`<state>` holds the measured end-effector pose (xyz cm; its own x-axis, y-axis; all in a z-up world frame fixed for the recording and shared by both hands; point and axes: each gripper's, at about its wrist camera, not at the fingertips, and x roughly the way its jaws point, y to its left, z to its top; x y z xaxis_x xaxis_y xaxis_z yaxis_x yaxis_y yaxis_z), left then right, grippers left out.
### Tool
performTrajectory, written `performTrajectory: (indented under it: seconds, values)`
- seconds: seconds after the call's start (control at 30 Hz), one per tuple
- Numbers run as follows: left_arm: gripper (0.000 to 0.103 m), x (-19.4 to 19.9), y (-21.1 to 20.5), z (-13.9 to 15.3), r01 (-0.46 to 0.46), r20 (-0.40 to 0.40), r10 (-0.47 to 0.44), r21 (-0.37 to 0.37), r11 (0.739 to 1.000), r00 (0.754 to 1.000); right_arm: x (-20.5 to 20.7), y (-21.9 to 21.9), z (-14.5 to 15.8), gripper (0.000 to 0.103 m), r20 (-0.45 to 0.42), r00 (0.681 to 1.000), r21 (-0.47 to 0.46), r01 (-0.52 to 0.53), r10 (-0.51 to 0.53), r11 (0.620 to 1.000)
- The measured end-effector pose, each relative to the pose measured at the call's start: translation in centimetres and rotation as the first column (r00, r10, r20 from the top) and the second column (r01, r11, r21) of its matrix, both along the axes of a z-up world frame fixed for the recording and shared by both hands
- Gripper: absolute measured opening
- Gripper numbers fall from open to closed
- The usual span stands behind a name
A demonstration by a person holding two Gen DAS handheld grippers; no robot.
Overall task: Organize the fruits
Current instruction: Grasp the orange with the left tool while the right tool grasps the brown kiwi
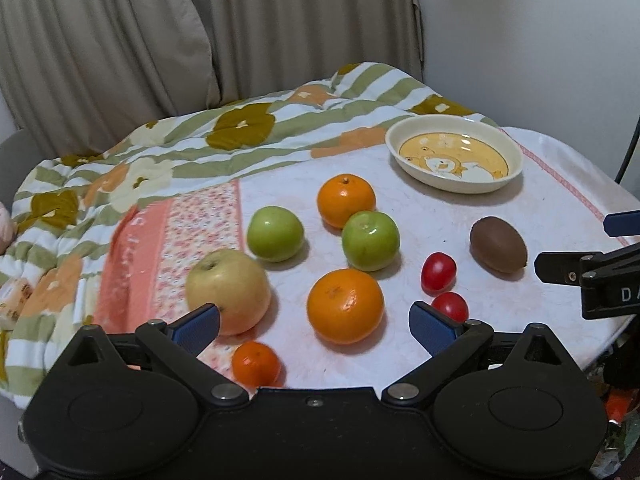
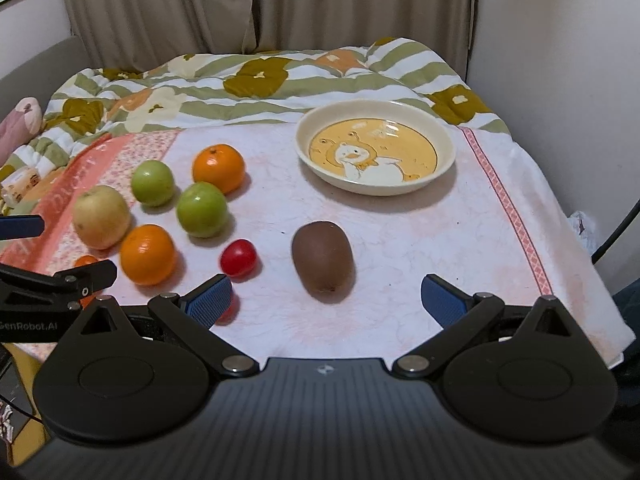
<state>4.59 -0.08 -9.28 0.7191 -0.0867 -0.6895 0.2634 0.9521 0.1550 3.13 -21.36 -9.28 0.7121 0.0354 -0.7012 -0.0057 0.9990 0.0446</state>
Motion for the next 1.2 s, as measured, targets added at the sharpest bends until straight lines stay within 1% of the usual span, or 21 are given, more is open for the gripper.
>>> performTrajectory:
  seconds: [0.13, 0.37, 0.43, 0.57, 0.63, 0.73, 0.8, 0.87, 0.9, 0.93, 1.0, 1.2]
  values:
    - [0.097, 1.4, -0.6, -1.7, 0.007, -0.012, -0.007, -0.002, 1.0, 1.0, 1.2, -0.7, -1.7, 0.103, 0.001, 1.0, 0.011, 0.001, -0.001, 1.0]
    - [0.094, 3.1, -1.0, -3.5, -0.004, -0.035, 0.003, -0.014, 1.0, 0.999, 3.5, -0.8, -4.0, 0.103, -0.003, 1.0, 0.008, -0.018, 0.018, 1.0]
    - [0.089, 3.4, -1.2, -3.9, -0.009, -0.036, 0.009, -0.015, 1.0, 0.999, 4.0, -0.9, -4.5, 0.103, -0.004, 1.0, 0.019, -0.031, 0.031, 0.999]
    - [0.087, 3.6, -1.8, -4.5, -0.003, -0.039, 0.003, 0.004, 1.0, 0.999, 4.6, -0.8, -5.1, 0.103, -0.009, 0.999, 0.027, -0.031, 0.031, 0.999]
    - [0.08, 3.8, -1.9, -4.9, -0.002, -0.053, 0.002, 0.004, 1.0, 0.999, 4.8, -0.8, -5.3, 0.103, -0.013, 0.999, 0.031, -0.03, 0.031, 0.999]
    - [0.079, 4.1, -2.0, -5.1, -0.02, -0.059, 0.021, 0.009, 1.0, 0.998, 5.1, -0.6, -5.6, 0.103, -0.017, 0.999, 0.025, -0.038, 0.038, 0.999]
    - [0.077, 4.3, -1.7, -5.1, -0.037, -0.067, 0.037, -0.003, 0.999, 0.997, 5.2, -0.5, -5.8, 0.103, -0.015, 0.999, 0.012, -0.047, 0.047, 0.999]
    - [0.073, 4.4, -1.5, -5.1, -0.039, -0.077, 0.037, -0.03, 0.999, 0.996, 5.4, -0.4, -5.9, 0.103, -0.016, 0.998, 0.011, -0.053, 0.053, 0.999]
    - [0.069, 4.5, -1.6, -5.1, -0.035, -0.081, 0.031, -0.038, 0.999, 0.996, 5.6, -0.4, -6.0, 0.103, -0.018, 0.998, 0.014, -0.055, 0.056, 0.998]
    - [0.065, 4.5, -1.6, -5.1, -0.027, -0.084, 0.023, -0.045, 0.999, 0.996, 5.7, -0.4, -6.0, 0.101, -0.02, 0.998, 0.013, -0.057, 0.057, 0.998]
    - [0.065, 4.5, -1.7, -5.1, -0.022, -0.081, 0.019, -0.038, 0.999, 0.996, 6.0, -0.3, -6.1, 0.1, -0.021, 0.998, 0.014, -0.059, 0.059, 0.998]
    - [0.064, 4.5, -1.5, -5.1, -0.024, -0.082, 0.019, -0.059, 0.998, 0.996, 6.7, -0.2, -6.5, 0.088, -0.029, 0.998, 0.017, -0.063, 0.064, 0.998]
